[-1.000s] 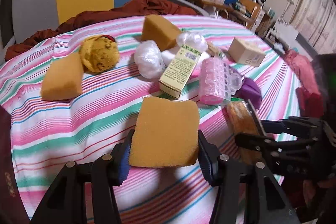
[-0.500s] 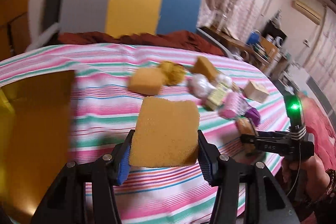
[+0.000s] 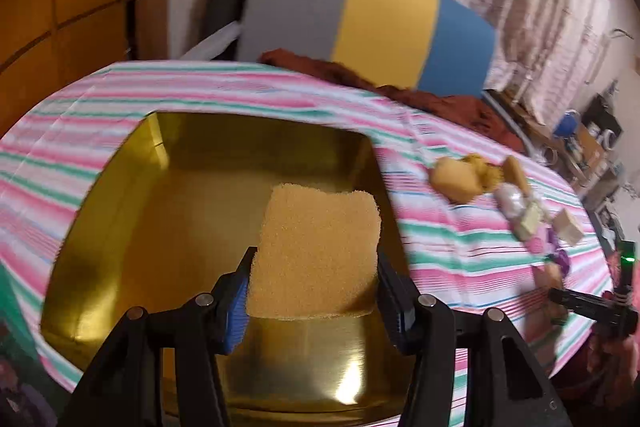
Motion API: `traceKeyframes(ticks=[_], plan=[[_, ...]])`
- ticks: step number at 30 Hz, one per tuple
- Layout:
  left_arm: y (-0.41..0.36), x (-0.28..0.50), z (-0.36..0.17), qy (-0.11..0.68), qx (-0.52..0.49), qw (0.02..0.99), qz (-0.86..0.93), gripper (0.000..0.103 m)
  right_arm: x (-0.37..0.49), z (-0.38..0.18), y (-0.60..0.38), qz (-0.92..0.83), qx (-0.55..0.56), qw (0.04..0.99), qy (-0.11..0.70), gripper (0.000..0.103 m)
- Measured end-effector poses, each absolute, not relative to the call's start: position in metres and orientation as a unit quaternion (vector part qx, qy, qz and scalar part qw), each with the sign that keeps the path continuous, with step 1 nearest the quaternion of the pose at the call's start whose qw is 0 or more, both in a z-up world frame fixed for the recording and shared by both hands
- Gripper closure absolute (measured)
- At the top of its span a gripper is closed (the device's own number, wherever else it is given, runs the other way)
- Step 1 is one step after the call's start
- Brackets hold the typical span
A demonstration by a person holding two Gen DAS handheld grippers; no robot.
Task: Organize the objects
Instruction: 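Carry the sponge into the tin and open the left tool while the right tool carries the snack bar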
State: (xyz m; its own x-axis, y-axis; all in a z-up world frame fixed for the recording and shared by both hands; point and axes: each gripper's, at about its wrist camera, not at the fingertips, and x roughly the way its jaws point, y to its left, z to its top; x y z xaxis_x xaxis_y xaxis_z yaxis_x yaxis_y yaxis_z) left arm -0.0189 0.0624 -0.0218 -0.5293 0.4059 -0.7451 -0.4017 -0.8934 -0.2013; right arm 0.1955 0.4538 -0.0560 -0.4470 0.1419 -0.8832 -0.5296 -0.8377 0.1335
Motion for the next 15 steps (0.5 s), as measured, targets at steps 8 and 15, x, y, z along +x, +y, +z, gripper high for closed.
traceKeyframes(ticks=[8, 15], plan=[[0.015, -0.046, -0.054, 0.006, -0.460, 0.168, 0.872, 0.048, 0.172, -0.034, 0.398, 0.849, -0.469, 0.142, 0.197, 0.053], [-0.005, -0.051, -0.068, 0.002, -0.469, 0.144, 0.871, 0.048, 0.145, -0.004, 0.331, 0.872, -0.454, 0.055, 0.175, 0.053]])
